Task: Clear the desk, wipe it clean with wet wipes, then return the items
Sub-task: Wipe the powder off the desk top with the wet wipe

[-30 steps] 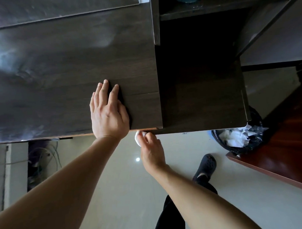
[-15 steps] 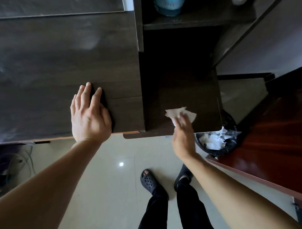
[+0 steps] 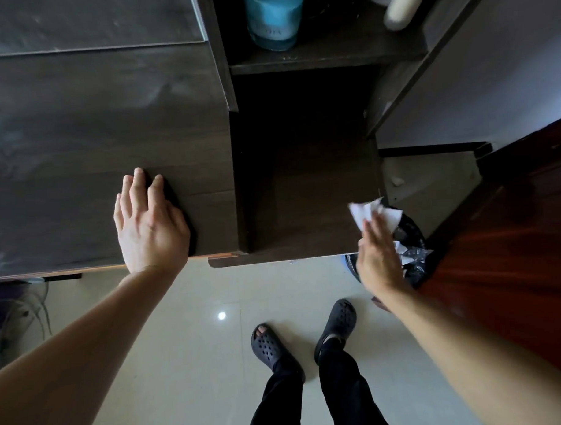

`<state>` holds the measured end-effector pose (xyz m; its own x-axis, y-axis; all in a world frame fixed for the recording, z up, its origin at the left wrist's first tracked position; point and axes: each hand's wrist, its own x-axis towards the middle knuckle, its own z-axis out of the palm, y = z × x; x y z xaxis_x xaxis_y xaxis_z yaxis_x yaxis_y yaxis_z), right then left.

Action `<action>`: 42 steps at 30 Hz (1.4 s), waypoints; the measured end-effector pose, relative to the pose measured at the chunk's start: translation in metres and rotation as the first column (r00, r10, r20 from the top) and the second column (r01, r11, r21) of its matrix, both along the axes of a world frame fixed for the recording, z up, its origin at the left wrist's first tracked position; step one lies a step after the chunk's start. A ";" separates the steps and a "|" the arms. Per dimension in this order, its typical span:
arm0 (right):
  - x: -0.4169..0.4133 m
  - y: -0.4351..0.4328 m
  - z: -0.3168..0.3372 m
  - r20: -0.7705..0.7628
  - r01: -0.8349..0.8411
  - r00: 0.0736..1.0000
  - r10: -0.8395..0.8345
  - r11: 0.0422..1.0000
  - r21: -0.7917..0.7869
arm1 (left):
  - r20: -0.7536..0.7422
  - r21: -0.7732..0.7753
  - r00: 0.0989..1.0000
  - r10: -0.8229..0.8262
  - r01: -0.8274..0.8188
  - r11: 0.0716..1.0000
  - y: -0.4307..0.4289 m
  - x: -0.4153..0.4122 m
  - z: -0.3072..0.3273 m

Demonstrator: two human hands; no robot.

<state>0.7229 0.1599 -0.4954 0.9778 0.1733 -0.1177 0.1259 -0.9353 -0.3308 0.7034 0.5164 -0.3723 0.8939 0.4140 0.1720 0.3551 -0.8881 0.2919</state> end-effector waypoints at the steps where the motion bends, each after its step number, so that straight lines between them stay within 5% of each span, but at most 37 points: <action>1: -0.008 0.008 0.001 -0.005 -0.064 0.998 0.064 0.998 0.027 | -0.031 -0.021 0.998 0.045 -0.046 0.999 -0.009 0.005 0.001; 5: -0.004 -0.001 0.007 -0.041 -0.243 0.969 0.244 0.970 0.025 | -0.102 -0.079 0.992 0.075 -0.083 0.993 -0.054 0.032 0.005; 9: 0.071 -0.013 0.006 -0.073 -0.131 0.990 0.125 0.988 -0.082 | -0.153 -0.025 0.984 0.091 -0.095 0.995 -0.078 0.044 0.000; 17: 0.163 0.007 0.026 -0.156 0.051 0.986 -0.057 0.998 -0.046 | -0.160 0.005 0.980 0.119 -0.120 0.993 -0.079 0.046 0.001; 21: 0.099 -0.017 0.014 0.026 -0.151 0.988 0.152 0.988 -0.016 | -0.149 0.005 0.980 0.129 -0.130 0.992 -0.079 0.047 0.003; 25: 0.121 -0.045 0.009 -0.010 -0.253 0.967 0.255 0.964 0.081 | -0.131 0.017 0.981 0.139 -0.138 0.990 -0.080 0.048 0.003; 30: 0.175 -0.010 0.022 -0.104 0.010 0.995 0.004 0.991 0.133 | -0.119 0.034 0.983 0.143 -0.140 0.990 -0.081 0.048 0.002; 38: 0.054 -0.038 0.004 0.075 0.071 0.992 -0.098 0.951 0.299 | -0.127 0.104 0.991 0.033 -0.020 0.994 -0.083 0.048 0.001; 42: 0.008 -0.055 0.006 -0.029 0.181 0.983 -0.180 0.941 0.286 | -0.193 0.142 0.979 -0.063 0.091 0.986 -0.089 0.052 0.004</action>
